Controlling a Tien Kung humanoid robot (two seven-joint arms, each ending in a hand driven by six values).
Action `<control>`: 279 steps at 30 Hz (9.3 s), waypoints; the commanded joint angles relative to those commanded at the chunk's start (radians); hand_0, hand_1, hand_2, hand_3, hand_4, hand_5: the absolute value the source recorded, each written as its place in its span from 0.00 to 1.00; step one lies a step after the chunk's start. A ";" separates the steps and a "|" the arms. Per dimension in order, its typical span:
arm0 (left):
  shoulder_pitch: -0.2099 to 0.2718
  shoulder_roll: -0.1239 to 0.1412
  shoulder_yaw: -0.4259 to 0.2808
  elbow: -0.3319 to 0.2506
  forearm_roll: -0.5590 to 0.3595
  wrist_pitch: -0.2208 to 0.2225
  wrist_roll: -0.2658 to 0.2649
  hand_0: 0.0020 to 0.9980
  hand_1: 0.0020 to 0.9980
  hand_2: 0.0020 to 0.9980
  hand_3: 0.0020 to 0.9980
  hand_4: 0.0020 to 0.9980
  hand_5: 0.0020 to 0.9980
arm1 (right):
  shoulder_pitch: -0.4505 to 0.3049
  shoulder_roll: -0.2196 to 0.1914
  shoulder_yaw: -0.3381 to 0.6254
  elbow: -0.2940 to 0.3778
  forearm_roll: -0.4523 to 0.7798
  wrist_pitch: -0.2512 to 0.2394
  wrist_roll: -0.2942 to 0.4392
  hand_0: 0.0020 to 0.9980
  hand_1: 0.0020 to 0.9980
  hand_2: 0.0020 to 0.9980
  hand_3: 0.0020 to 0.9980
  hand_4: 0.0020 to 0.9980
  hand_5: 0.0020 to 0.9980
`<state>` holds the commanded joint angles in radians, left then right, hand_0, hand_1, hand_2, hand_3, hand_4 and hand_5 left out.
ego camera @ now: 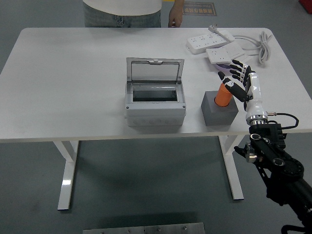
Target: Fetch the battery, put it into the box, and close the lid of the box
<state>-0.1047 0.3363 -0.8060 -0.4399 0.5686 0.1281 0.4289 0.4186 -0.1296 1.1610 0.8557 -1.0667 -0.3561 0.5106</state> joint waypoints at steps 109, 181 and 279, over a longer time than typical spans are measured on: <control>-0.025 -0.006 -0.001 0.003 0.028 -0.017 -0.009 0.65 0.69 0.53 0.54 0.42 0.00 | 0.089 0.011 -0.295 -0.170 0.160 -0.089 0.053 0.46 0.47 0.52 0.57 0.44 0.07; -0.008 -0.004 0.009 0.005 0.012 -0.008 -0.022 0.65 0.71 0.55 0.54 0.45 0.00 | 0.243 -0.162 -0.270 0.225 -0.428 0.099 -0.470 0.22 0.27 0.30 0.33 0.06 0.00; -0.028 0.021 -0.030 0.004 0.084 -0.026 0.009 0.65 0.71 0.54 0.54 0.42 0.00 | 0.477 0.130 -0.711 -0.029 -0.790 0.104 -0.685 0.17 0.24 0.27 0.33 0.13 0.01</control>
<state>-0.1331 0.3569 -0.8363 -0.4359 0.6527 0.1019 0.4378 0.8960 0.0000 0.4502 0.8270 -1.8567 -0.2525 -0.1746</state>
